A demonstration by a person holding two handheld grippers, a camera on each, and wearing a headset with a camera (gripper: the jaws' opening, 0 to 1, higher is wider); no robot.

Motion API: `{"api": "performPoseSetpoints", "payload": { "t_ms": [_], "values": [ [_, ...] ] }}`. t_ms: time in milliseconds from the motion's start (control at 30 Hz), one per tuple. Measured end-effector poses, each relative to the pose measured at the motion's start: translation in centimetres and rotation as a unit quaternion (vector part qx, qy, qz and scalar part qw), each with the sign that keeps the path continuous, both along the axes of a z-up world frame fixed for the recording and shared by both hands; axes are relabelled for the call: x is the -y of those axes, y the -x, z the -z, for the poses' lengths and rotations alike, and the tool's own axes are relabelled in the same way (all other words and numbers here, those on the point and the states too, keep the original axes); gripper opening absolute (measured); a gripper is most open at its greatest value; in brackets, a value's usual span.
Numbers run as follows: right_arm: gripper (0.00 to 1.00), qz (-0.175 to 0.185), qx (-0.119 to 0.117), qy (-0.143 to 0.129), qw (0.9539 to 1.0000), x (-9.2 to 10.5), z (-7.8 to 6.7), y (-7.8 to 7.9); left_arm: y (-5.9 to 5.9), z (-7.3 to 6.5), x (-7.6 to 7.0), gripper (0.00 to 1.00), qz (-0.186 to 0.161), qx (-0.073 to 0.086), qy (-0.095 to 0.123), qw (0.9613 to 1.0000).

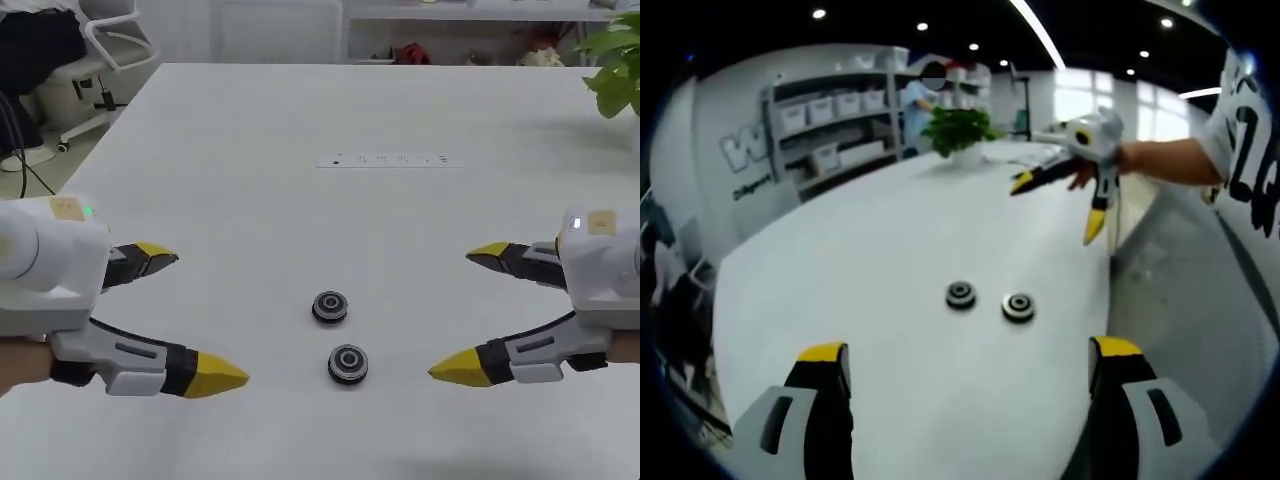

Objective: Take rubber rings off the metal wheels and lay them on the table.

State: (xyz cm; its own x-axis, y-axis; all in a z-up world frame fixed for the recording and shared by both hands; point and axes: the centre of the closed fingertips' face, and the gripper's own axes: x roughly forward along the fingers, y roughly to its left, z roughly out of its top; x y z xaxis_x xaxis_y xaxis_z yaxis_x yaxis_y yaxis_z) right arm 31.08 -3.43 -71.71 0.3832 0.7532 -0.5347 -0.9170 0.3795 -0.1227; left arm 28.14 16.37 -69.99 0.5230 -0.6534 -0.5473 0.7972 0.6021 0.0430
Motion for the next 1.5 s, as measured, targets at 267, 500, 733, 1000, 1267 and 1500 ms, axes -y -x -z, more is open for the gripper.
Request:
{"api": "performPoseSetpoints", "payload": {
  "t_ms": [267,500,733,1000,1267,1500],
  "values": [
    [0.9,-0.009,0.003,0.001,1.0,-0.4,0.0,-0.1,-0.2,0.2,0.3,0.98,0.008,0.0,-0.003,1.0],
    [0.89,-0.017,0.0,0.005,0.9998,-0.6,0.3,-0.1,-0.5,0.3,0.4,0.98,0.013,0.001,-0.009,0.9999],
    [0.89,-0.021,0.0,0.004,0.9998,-0.9,0.3,-0.2,-0.9,0.4,0.7,0.97,0.017,0.001,-0.012,0.9998],
    [0.88,-0.027,-0.001,0.008,0.9996,-1.2,0.5,-0.2,-1.1,0.6,1.2,0.97,0.026,-0.001,-0.016,0.9995],
    [0.88,-0.028,-0.005,0.004,0.9996,-1.5,0.9,-0.4,-1.3,1.0,1.4,0.97,0.032,-0.004,-0.02,0.9993],
    [0.85,-0.018,-0.02,-0.018,0.9995,-1.6,1.2,-1.1,-1.5,1.5,1.9,0.92,0.042,-0.007,-0.021,0.9989]
  ]
}}
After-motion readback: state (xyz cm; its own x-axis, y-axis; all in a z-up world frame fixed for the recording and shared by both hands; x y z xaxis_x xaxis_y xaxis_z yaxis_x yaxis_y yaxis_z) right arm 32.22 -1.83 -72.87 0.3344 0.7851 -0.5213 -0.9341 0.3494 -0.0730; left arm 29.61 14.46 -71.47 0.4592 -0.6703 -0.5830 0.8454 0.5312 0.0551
